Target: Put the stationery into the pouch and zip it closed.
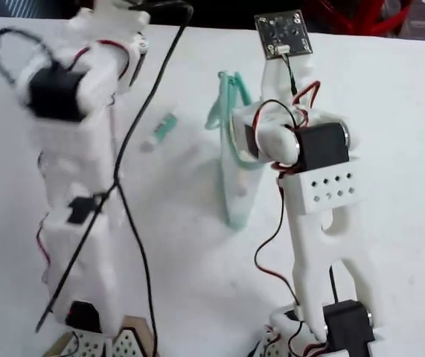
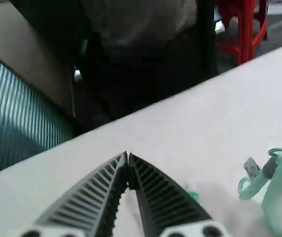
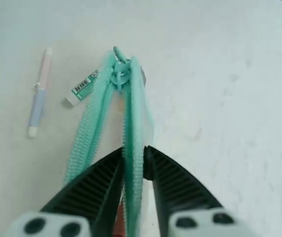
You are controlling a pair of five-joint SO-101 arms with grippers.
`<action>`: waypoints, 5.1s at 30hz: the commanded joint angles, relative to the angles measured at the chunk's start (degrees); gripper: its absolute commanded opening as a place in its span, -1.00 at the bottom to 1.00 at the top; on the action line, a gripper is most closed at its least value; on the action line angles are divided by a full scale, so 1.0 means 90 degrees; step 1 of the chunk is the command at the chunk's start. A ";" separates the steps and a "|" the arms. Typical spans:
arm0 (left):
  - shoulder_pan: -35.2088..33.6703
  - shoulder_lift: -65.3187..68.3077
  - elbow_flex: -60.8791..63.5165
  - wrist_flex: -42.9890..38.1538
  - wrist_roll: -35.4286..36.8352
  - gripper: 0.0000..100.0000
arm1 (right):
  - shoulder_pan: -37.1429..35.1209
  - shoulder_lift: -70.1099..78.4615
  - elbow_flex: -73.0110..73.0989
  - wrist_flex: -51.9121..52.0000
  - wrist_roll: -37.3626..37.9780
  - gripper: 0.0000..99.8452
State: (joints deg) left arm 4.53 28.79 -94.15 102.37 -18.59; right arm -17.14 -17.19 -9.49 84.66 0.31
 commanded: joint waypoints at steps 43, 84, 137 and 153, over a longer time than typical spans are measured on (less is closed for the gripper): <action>-0.0151 0.5162 0.1504 -0.1866 0.0322 -0.73 | 0.0347 -0.0278 0.0274 0.0142 0.0049 -0.82; 0.2027 -0.5827 0.6896 -0.1621 0.1465 -0.95 | 0.0181 -0.0317 -0.0313 0.0171 0.0049 -0.50; 0.2095 -1.1346 1.8208 -1.0120 0.2276 -0.96 | 0.4928 0.5280 -0.1817 -0.1275 0.2930 -0.68; 0.2388 -1.0935 1.8208 -1.0178 0.2247 -0.96 | 0.4371 0.7028 -0.4415 0.1538 0.5519 -0.86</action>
State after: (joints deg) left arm 25.19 -69.76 70.07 11.21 1.36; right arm 23.74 46.46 -45.63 94.15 46.20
